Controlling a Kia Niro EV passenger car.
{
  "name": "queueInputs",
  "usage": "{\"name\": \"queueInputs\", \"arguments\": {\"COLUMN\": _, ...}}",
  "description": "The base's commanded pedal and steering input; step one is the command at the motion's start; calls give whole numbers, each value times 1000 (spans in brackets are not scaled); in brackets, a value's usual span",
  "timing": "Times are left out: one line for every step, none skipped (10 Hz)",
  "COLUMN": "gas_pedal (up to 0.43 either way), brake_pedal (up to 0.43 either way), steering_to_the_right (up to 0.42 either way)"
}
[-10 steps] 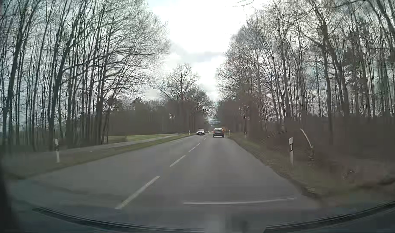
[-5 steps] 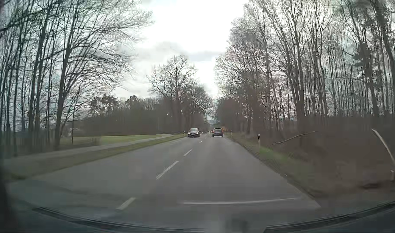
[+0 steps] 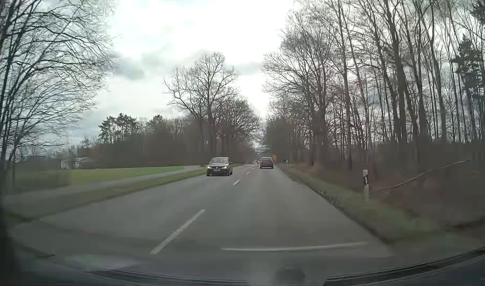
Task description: Follow the waypoints while adhering to traffic rules and regulations
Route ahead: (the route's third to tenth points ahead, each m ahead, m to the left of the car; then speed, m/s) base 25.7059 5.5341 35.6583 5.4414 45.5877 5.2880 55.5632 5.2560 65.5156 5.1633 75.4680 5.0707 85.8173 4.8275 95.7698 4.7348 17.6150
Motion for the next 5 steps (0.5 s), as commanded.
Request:
{"name": "queueInputs", "arguments": {"gas_pedal": 299, "brake_pedal": 0, "steering_to_the_right": 4}}
{"name": "queueInputs", "arguments": {"gas_pedal": 299, "brake_pedal": 0, "steering_to_the_right": 3}}
{"name": "queueInputs", "arguments": {"gas_pedal": 299, "brake_pedal": 0, "steering_to_the_right": 4}}
{"name": "queueInputs", "arguments": {"gas_pedal": 299, "brake_pedal": 0, "steering_to_the_right": 3}}
{"name": "queueInputs", "arguments": {"gas_pedal": 299, "brake_pedal": 0, "steering_to_the_right": 4}}
